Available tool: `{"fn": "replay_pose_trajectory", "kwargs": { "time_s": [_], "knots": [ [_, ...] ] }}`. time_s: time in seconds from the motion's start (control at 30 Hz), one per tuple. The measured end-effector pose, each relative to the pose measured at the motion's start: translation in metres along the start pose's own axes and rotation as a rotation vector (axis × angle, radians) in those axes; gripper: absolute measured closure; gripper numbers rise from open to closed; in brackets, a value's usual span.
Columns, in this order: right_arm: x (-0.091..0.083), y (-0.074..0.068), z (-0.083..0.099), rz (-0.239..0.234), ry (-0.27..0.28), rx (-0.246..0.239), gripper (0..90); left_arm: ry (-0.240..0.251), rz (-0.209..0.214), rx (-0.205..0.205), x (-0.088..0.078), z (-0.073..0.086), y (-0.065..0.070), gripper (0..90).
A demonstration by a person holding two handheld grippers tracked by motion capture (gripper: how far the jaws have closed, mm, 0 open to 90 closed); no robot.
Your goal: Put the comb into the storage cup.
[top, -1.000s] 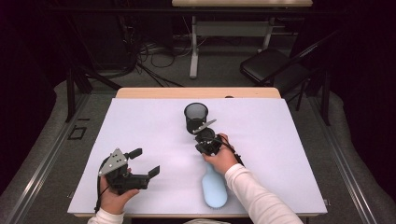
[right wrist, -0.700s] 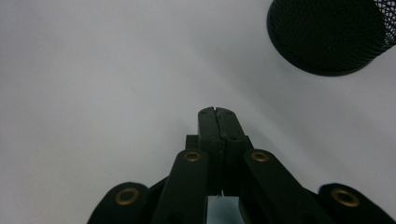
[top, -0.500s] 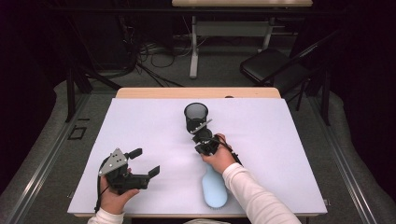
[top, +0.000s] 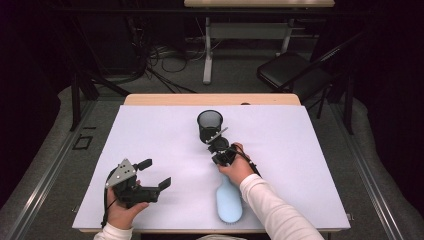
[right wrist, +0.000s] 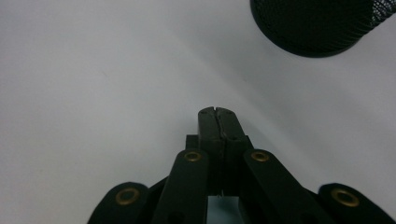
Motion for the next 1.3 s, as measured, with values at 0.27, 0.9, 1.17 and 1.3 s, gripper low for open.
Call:
{"fn": "replay_pose_trajectory", "kwargs": {
  "time_s": [0.27,0.9,1.17,1.3],
  "knots": [
    [-0.004,0.011,0.014,0.013,-0.019,0.031,90.0,-0.001,0.003,-0.002,0.000,0.000,-0.001,4.6],
    [-0.030,0.033,0.049,0.027,-0.025,0.104,90.0,-0.001,0.001,0.001,0.001,0.001,0.000,4.6],
    [-0.041,0.038,0.066,0.038,-0.024,0.113,90.0,-0.004,-0.002,0.003,0.002,0.002,0.000,4.8],
    [-0.047,0.040,0.074,0.030,-0.017,0.128,90.0,-0.004,-0.008,-0.002,0.002,0.002,-0.001,4.8]
  ]
}}
Point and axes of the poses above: each handheld gripper's, and its own axes: x roughly forward along the jaws, z roughly out of its underside, y roughly to its right, the point moved 10 cm from there along x, roughly forward along the jaws, and after that the axes turned 6 degrees about -z, right-handed, at the moved point
